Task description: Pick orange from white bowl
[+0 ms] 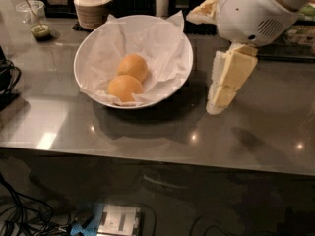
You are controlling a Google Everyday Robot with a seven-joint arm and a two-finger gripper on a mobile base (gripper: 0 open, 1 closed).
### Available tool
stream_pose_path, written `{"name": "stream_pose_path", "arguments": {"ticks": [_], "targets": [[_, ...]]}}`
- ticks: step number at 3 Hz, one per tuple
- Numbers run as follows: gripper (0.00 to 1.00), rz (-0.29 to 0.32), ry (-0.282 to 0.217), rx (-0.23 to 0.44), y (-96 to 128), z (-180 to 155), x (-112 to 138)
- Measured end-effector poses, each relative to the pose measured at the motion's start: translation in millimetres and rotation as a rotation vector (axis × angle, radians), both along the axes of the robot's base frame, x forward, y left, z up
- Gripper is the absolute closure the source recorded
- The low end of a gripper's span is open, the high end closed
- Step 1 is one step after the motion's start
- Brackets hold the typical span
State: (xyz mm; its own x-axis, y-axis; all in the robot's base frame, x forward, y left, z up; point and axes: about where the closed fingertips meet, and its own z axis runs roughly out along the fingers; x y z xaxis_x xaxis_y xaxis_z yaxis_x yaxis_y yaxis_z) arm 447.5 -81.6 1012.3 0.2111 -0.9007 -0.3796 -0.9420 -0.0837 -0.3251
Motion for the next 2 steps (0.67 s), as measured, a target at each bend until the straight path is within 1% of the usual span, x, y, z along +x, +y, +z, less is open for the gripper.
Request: {"name": "stream_pose_path", "arguments": {"ticks": [1, 2], "targets": [[0.00, 0.088, 0.027, 0.061, 36.9, -7.6, 1.6], [0.00, 0.162, 0.034, 0.126, 102.4, -27.6, 37.1]]}}
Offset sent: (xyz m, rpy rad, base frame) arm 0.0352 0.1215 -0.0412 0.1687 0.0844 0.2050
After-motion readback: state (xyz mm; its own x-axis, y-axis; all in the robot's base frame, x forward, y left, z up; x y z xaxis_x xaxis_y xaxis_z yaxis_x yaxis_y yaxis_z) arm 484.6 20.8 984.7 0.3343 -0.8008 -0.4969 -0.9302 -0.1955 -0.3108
